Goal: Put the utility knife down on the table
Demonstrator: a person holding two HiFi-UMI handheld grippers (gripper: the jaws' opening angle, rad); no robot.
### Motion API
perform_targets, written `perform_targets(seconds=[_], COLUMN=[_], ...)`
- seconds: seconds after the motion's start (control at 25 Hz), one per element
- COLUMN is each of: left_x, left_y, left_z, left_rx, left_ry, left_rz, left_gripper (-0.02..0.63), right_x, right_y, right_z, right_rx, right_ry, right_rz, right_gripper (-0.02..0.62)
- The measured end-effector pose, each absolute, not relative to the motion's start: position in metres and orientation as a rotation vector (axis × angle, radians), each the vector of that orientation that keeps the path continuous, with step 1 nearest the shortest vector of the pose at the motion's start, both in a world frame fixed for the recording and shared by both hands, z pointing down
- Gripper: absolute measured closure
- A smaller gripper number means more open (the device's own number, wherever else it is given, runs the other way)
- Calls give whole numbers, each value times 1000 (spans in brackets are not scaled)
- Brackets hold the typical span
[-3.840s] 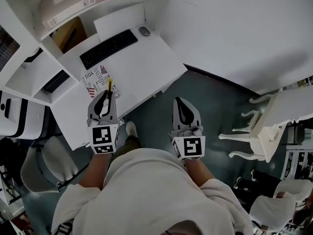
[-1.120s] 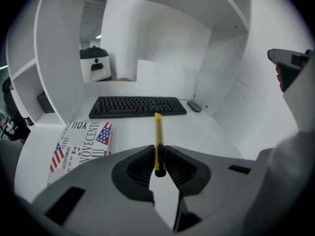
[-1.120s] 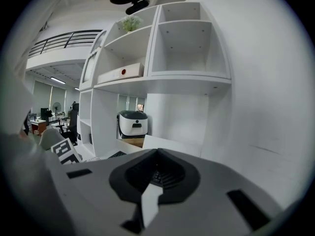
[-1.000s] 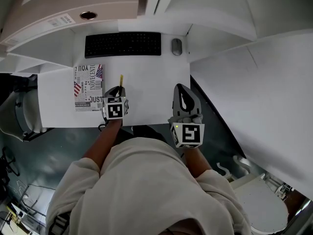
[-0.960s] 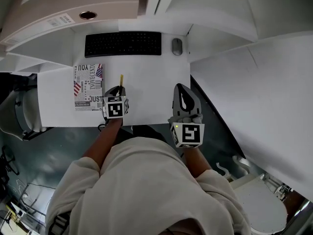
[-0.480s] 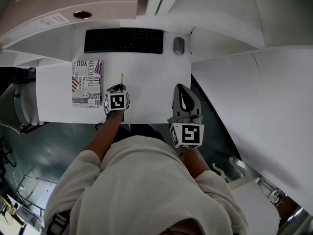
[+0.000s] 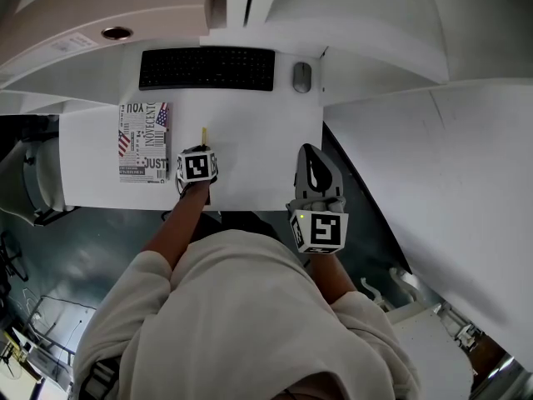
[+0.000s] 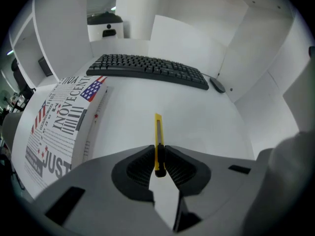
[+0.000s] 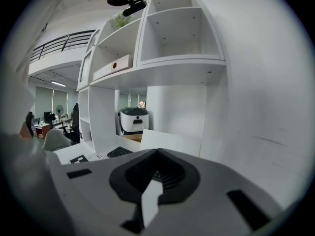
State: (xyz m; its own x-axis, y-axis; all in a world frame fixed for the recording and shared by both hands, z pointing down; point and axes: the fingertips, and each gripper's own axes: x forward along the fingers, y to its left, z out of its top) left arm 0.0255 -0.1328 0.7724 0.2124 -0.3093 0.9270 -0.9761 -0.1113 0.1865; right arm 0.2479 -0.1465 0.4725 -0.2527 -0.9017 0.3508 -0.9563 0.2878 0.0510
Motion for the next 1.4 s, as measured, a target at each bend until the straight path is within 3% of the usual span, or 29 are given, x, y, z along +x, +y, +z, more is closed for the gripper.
perform_targets(seconds=[1.4], left_x=[29], left_y=[-135], left_z=[784], left_rx=[1604], left_ry=[-1211], left_rz=[1001], left_gripper=[515], right_x=[247], right_y=[-153], right_z=[477], right_rx=[1666], right_ry=[-2257], right_rz=[263], right_gripper=[592])
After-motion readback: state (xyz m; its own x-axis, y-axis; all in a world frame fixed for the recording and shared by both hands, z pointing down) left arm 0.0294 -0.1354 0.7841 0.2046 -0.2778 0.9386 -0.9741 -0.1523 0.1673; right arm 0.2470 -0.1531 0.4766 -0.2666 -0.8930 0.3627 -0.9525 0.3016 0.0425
